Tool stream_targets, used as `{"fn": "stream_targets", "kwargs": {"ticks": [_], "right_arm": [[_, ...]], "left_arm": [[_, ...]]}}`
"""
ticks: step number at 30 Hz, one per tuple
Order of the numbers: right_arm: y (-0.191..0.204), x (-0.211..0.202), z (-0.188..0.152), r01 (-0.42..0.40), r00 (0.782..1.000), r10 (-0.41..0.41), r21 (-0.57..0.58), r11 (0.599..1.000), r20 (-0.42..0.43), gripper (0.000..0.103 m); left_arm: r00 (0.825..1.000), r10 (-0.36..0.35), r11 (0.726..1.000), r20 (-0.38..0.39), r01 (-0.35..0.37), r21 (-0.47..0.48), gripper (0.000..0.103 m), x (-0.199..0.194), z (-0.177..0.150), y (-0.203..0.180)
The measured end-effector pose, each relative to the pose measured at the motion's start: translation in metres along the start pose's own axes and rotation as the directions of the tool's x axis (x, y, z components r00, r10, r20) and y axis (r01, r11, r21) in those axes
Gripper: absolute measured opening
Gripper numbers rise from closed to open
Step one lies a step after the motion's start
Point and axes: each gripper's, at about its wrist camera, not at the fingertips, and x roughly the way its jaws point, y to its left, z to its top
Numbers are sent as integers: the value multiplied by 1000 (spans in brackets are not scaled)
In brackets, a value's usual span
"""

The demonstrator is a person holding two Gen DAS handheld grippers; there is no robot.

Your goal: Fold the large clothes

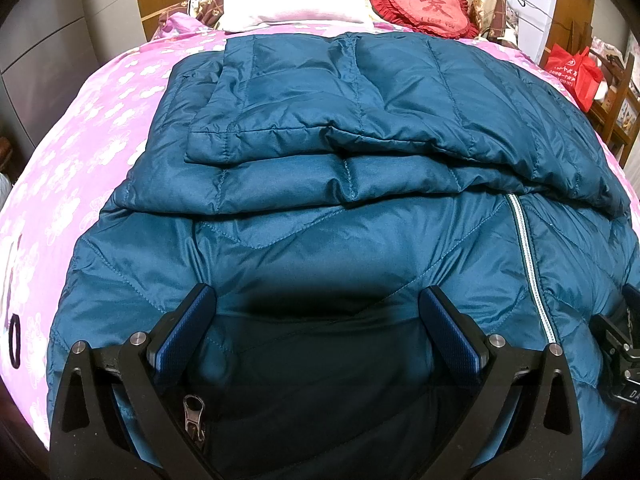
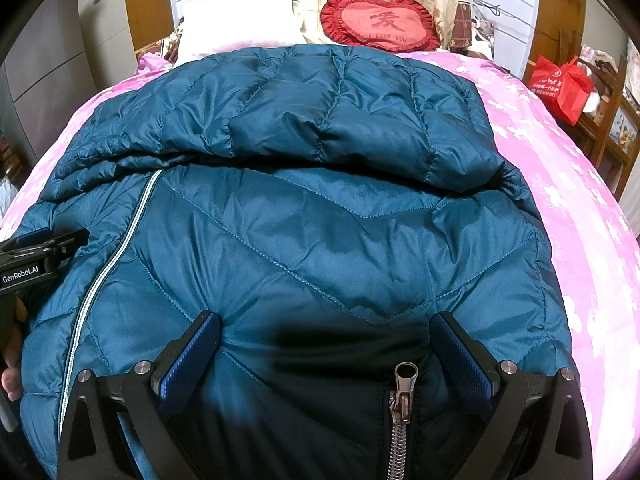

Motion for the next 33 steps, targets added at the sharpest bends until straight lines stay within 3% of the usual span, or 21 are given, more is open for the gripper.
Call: {"fn": "stream_targets", "kwargs": {"ticks": [9, 14, 16, 23, 27, 33], "right_arm": [[3, -6, 1, 6, 1000, -6, -15, 1000, 20, 103], [-3, -61, -1, 58, 977, -48, -47, 997, 207, 103], [-14, -78, -10, 54, 970, -44, -34, 998, 240, 103], [-69, -88, -80, -4, 994, -9, 112, 994, 113, 103], [-84, -79, -109, -59, 998, 53, 148, 987, 47, 103], [-80, -76, -118, -63, 995, 54, 109, 992, 87, 103]], "left_arm": [[1000, 1, 1000, 0, -1, 0, 102, 0, 0, 0], [1000, 1, 1000, 1, -1, 1, 102, 1, 1, 1], [1000, 1, 1000, 1, -1, 1, 102, 0, 0, 0], [1000, 2, 1000, 2, -2, 2, 102, 0, 0, 0], [1000, 1, 1000, 2, -1, 2, 102, 0, 0, 0], [1000, -22, 1000, -8, 22, 6, 102, -14, 4, 4]]}}
